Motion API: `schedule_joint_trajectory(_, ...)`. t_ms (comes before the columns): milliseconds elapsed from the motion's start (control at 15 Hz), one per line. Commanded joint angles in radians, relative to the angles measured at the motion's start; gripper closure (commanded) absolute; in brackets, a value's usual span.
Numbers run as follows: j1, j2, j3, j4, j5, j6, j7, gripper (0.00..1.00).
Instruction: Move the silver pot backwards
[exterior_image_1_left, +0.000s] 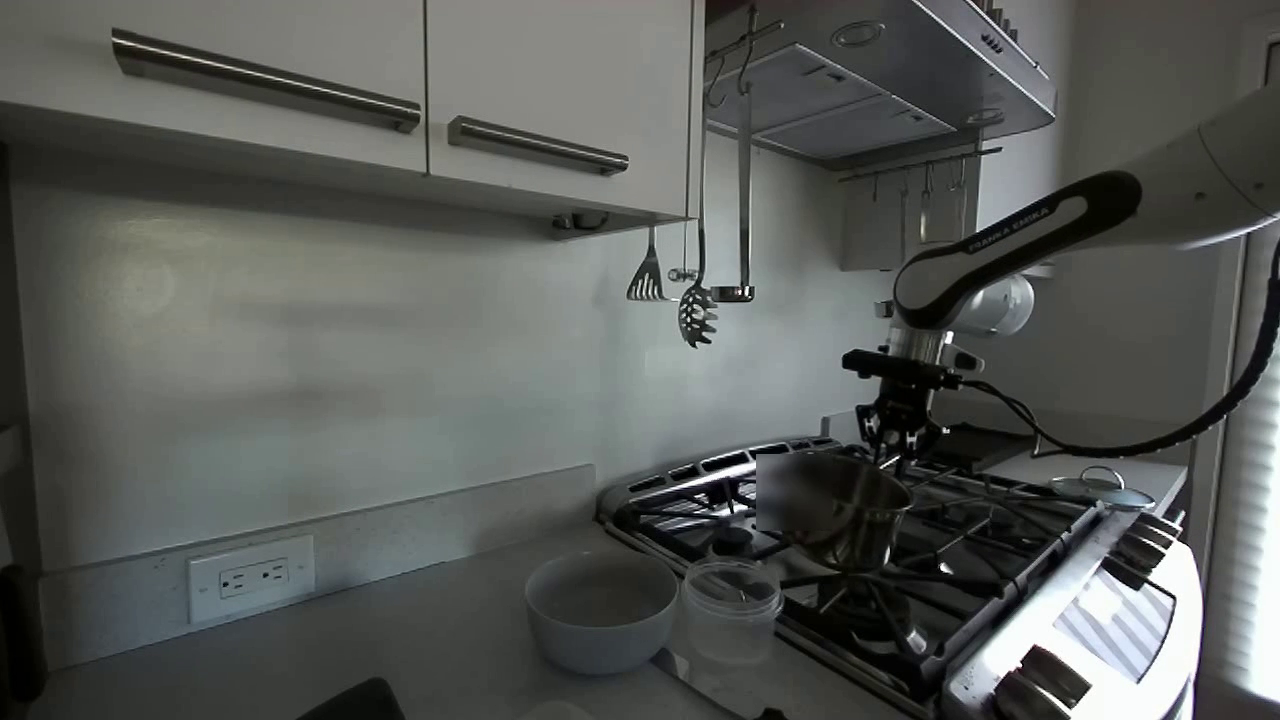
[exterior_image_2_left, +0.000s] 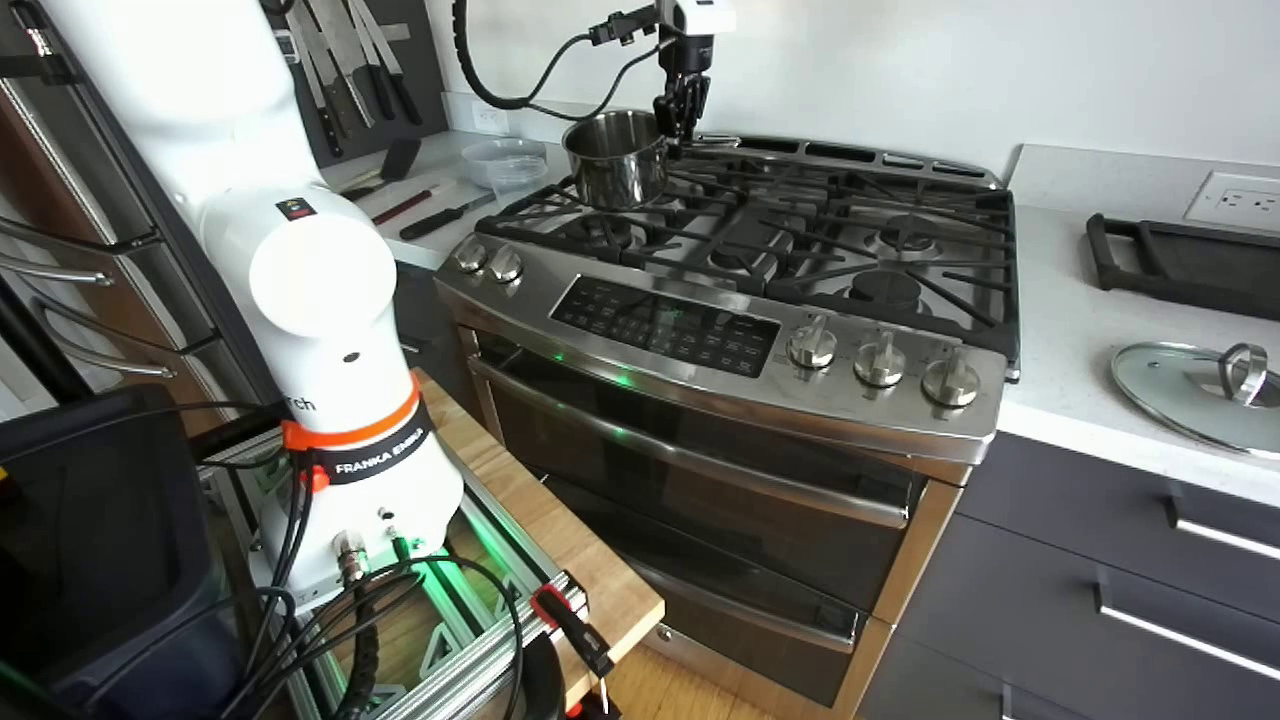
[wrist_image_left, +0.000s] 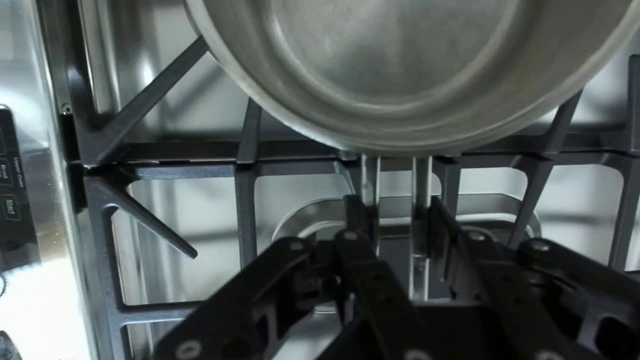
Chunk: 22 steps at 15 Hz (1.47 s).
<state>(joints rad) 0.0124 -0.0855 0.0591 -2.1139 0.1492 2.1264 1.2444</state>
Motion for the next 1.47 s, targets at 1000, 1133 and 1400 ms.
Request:
schedule_joint_trajectory(1000, 0.007, 0.131, -0.028, 0.179, 0.0, -0.102, -0.128, 0.92)
schedule_joint_trajectory(1133, 0.007, 0.155, -0.028, 0.208, 0.018, -0.099, -0.118, 0.92)
schedule_joint_trajectory(1400, 0.008, 0.198, -0.029, 0.277, 0.024, -0.134, -0.117, 0.92)
